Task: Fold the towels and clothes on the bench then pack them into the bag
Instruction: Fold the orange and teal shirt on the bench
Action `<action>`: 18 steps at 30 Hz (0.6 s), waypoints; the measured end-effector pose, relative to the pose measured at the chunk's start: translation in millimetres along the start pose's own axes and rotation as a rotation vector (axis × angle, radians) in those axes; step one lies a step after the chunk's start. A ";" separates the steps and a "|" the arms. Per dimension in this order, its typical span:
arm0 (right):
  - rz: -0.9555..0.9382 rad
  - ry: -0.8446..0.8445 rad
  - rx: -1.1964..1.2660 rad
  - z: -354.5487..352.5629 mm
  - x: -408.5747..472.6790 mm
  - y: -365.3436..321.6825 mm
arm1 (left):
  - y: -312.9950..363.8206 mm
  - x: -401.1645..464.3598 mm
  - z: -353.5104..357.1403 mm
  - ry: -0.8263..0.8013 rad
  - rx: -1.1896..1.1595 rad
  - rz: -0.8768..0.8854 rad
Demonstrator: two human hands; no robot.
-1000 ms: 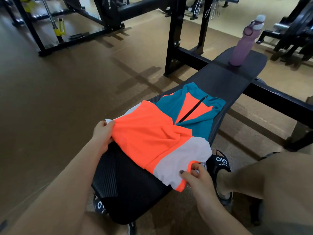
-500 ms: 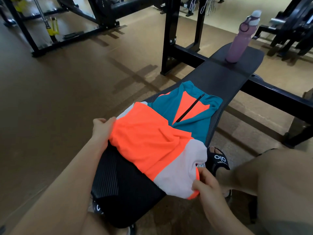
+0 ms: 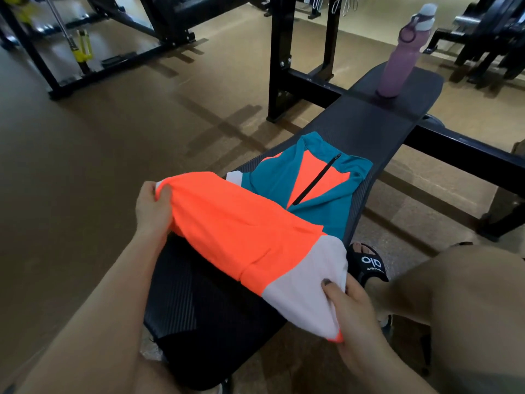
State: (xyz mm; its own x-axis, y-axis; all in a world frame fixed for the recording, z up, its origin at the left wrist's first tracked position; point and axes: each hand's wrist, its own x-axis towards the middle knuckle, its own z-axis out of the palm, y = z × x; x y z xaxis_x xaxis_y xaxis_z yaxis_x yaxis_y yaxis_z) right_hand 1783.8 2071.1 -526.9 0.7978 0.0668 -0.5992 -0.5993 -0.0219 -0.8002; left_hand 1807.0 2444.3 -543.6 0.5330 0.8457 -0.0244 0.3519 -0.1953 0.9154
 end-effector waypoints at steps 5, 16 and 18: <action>-0.113 0.010 -0.304 -30.3 -1.9 7.0 | -5.6 6.7 3.0 -0.023 -0.021 -0.044; 0.094 0.002 -0.409 -50.9 26.6 25.0 | -30.9 6.5 -20.1 -0.077 0.583 0.158; 0.065 0.056 -0.477 -50.6 27.1 19.5 | -30.4 6.4 -20.2 -0.125 0.568 0.080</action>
State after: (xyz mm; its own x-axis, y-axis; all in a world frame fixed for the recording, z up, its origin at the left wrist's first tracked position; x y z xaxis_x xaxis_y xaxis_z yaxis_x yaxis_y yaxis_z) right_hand 1797.1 2022.1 -559.9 0.7702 -0.0035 -0.6378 -0.5607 -0.4801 -0.6746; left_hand 1784.2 2465.6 -563.4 0.6491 0.7595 -0.0429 0.6459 -0.5205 0.5585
